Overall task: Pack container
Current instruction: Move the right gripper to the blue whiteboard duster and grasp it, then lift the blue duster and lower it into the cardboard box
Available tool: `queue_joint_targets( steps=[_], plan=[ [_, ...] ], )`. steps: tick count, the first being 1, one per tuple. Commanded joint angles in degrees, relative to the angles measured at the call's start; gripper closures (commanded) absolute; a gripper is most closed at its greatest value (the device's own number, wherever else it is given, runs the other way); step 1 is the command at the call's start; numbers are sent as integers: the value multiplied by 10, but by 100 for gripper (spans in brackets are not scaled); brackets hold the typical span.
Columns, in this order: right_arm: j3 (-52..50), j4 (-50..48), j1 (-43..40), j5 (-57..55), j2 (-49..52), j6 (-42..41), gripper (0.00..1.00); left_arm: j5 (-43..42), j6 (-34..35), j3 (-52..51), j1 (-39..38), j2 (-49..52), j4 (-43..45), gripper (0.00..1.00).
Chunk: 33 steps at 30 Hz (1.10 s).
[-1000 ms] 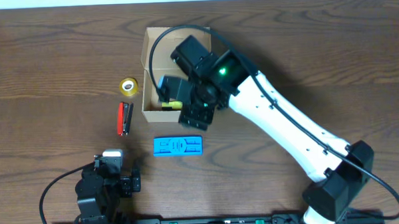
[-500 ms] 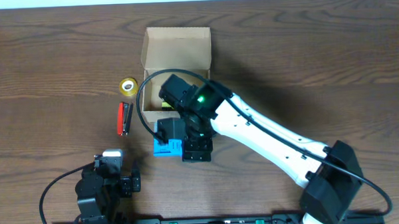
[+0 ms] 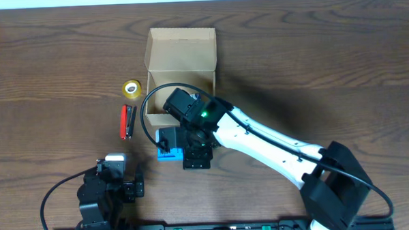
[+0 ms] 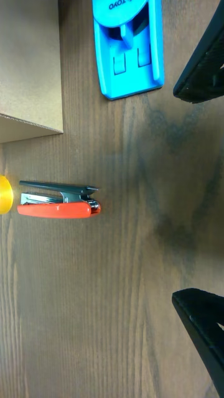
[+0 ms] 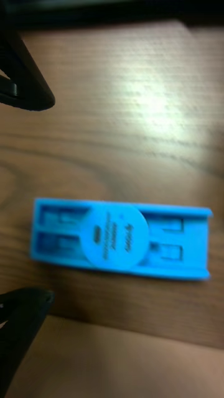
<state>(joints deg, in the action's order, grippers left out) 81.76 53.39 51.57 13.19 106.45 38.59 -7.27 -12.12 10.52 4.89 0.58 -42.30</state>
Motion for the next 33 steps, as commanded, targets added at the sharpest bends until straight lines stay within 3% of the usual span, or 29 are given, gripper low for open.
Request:
queue_joint_targets(
  steps=[1, 23, 29, 33],
  plan=[
    [-18, -27, 6, -16, 10, 4, 11, 4, -8, -5, 3, -3, -14, 5],
    [-19, -106, -7, -24, 125, -9, 11, 4, -8, -5, 3, -3, -14, 5],
    [-19, -97, -11, -21, 136, -26, 23, 4, -8, -5, 3, -3, -14, 5],
    [-19, -89, -11, -20, 136, -28, 47, 4, -8, -5, 3, -3, -14, 5]
  ],
)
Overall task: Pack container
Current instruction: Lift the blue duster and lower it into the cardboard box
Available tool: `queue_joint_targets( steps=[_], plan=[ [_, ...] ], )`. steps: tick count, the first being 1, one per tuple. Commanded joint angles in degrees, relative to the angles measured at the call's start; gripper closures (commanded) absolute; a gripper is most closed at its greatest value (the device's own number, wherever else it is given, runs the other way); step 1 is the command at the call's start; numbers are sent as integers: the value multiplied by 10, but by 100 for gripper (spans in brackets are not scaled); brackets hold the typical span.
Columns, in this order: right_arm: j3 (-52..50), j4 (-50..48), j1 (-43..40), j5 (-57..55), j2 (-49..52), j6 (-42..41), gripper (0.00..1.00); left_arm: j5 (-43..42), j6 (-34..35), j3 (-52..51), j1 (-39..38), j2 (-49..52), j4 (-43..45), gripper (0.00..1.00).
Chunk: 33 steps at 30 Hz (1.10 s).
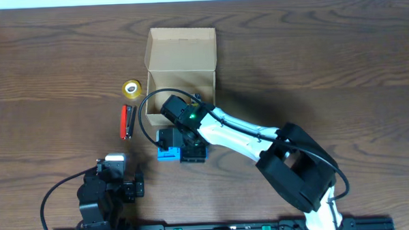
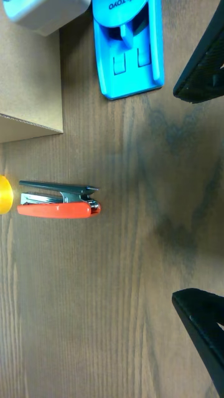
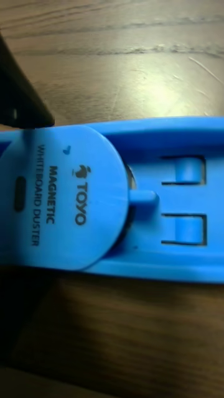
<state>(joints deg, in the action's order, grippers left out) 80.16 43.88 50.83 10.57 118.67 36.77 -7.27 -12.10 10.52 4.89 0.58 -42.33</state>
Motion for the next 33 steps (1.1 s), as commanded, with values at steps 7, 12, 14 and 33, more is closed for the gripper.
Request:
queue_joint_targets(
  steps=[7, 12, 14, 33],
  plan=[
    [25, 36, -2, 6, 5, -39, 60, 4, -8, -5, 3, -3, -13, 4],
    [99, 98, -1, 6, -2, -39, 62, 4, -8, -5, 3, -3, -13, 5],
    [136, 129, -1, 6, -2, -39, 63, 4, -8, -5, 3, -3, -13, 5],
    [366, 186, -76, -56, -3, -80, 66, 4, -8, -5, 3, -3, -13, 5]
  ],
)
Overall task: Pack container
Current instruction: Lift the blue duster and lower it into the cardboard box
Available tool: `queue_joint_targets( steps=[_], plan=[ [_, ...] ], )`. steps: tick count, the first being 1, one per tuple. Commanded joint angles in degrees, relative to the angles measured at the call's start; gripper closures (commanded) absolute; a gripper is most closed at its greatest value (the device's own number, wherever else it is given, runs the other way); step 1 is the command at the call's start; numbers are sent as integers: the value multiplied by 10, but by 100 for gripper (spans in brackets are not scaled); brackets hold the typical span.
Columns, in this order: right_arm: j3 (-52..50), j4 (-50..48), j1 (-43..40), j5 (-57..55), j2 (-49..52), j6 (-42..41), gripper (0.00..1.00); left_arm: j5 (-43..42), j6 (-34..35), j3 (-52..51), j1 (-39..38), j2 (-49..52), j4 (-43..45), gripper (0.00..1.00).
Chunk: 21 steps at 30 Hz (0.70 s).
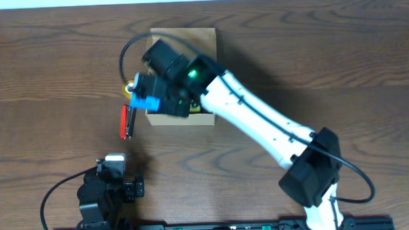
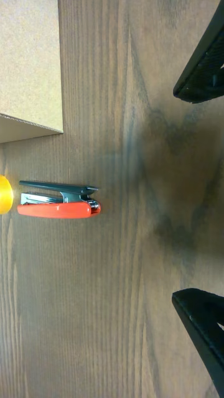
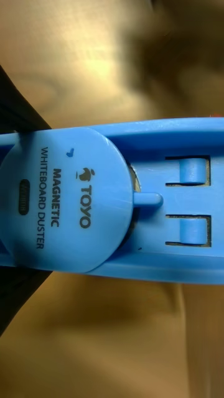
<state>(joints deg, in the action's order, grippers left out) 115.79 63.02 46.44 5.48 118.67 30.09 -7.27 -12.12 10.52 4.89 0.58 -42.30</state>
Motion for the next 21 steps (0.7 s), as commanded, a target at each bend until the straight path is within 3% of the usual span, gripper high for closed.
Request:
queue_joint_targets(
  steps=[1, 8, 21],
  plan=[
    [9, -13, -41, 12, -2, -13, 64, 4, -8, -5, 3, -3, -14, 4],
    [7, -44, -80, 34, 25, -14, 64, 4, -8, -5, 3, -3, -14, 5],
    [7, -24, -82, 38, 110, -18, 66, 4, -8, -5, 3, -3, -14, 5]
  ],
)
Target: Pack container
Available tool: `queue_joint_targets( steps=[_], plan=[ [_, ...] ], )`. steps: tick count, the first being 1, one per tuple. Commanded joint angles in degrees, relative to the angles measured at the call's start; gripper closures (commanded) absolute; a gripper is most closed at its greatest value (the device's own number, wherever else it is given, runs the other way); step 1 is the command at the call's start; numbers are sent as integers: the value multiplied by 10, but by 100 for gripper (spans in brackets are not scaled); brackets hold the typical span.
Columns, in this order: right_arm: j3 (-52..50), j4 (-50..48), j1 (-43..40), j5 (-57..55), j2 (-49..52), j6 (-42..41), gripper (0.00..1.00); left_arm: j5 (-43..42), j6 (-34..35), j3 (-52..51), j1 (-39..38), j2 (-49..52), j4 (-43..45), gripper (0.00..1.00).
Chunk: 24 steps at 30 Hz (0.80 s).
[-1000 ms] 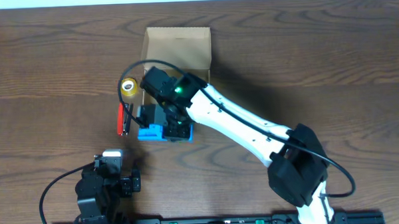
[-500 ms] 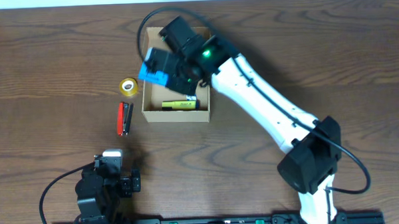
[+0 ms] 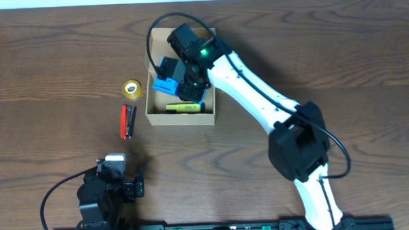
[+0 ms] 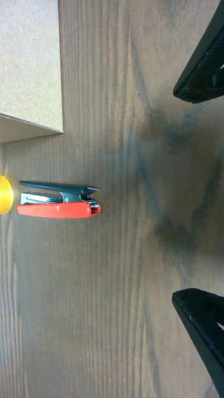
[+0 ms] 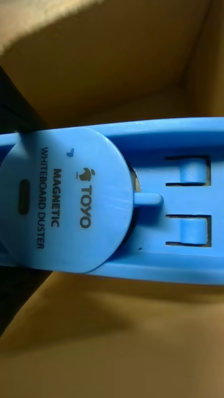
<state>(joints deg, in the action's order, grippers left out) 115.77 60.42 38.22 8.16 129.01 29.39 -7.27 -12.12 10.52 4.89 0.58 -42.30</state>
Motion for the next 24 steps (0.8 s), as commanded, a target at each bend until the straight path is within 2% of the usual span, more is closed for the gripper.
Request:
queue_joint_targets(
  steps=[1, 5, 9, 19, 24],
  plan=[
    [7, 5, 0, 11, 13, -11, 64, 4, -8, -5, 3, -3, -14, 4],
    [7, 8, 0, 10, 18, -11, 45, 4, -8, -5, 3, -3, -14, 5],
    [8, 2, 0, 10, 18, -11, 31, 4, -8, -5, 3, -3, -14, 5],
    [14, 0, 0, 7, -24, -11, 20, 4, -8, -5, 3, -3, -14, 4],
    [15, 10, -7, 7, -99, -32, 3, 4, -8, -5, 3, -3, -14, 5]
  ],
)
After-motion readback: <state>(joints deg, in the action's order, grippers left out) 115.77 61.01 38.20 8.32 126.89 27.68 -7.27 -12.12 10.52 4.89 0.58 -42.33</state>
